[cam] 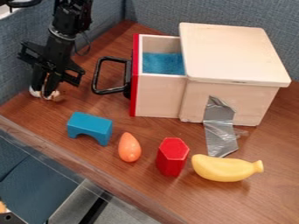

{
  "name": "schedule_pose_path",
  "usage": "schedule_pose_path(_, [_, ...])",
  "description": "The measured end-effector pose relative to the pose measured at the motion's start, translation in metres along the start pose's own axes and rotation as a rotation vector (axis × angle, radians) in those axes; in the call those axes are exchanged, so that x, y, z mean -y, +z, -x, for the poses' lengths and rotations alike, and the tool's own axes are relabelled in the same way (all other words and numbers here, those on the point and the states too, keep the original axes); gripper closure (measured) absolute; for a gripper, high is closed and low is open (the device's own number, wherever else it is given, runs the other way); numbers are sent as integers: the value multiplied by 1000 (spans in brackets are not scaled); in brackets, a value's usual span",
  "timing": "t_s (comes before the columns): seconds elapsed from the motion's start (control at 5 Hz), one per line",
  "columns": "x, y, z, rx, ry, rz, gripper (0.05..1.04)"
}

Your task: Moved the brown thing inside the drawer

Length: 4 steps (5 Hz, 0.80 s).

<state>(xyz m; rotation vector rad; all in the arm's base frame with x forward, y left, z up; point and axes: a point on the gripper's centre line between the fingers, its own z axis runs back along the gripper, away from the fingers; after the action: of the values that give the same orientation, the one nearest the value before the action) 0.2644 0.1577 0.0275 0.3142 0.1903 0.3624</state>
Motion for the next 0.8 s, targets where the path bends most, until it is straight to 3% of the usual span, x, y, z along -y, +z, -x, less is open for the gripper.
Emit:
schedule_pose_path(0.2, [7,4,1,5,-60,53,999])
schedule_pose_path(0.4, [14,30,1,61,-84,131,1018])
schedule_pose_path(0.6, [24,70,0,159,-109,188,1020])
schedule_pose_path(0.8, [25,98,1,221,-103,243,1020])
